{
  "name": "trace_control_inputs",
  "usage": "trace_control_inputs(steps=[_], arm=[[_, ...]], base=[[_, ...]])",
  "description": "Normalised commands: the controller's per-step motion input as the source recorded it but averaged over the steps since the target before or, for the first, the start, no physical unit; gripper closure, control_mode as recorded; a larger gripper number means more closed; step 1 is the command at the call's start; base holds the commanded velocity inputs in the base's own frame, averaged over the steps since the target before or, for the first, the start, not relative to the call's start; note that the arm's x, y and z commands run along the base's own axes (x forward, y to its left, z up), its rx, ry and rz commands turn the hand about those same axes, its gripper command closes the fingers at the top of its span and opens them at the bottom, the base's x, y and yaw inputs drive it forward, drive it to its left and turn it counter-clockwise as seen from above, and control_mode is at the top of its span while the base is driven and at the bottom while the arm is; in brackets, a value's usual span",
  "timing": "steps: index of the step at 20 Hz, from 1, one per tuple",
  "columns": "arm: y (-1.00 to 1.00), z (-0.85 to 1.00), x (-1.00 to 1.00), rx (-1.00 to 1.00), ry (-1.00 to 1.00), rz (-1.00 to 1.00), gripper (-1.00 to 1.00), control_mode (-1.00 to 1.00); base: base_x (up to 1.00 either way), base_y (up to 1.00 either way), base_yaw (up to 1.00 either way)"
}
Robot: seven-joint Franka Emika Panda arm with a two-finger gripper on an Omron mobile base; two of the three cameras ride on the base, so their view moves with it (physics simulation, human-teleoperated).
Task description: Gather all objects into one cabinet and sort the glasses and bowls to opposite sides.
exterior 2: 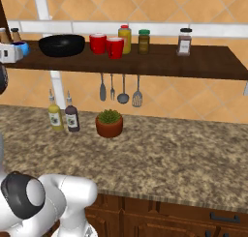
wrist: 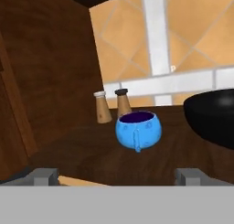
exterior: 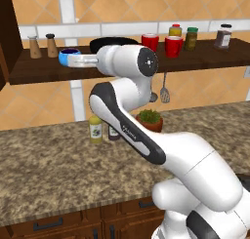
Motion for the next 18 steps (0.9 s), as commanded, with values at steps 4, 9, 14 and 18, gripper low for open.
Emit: trace_control_inputs(steps=[4,9,14,18], arm=[[0.32,0.20,0.00,-0.25,0.01,-0.18,-1.00,-1.00],[0.04,0.02,0.03,-0.01,0.03,0.00,-1.00,-1.00],[0.01,0.14,0.20,-0.19,0.29,-0.11,-1.00,-1.00],[0.00,0.00,0.08,-0.08,0.11,-0.03,-1.00,-1.00]], base=[[0.00,0.00,0.00],[0.00,0.00,0.00],[0.00,0.00,0.00],[0.00,0.00,0.00]])
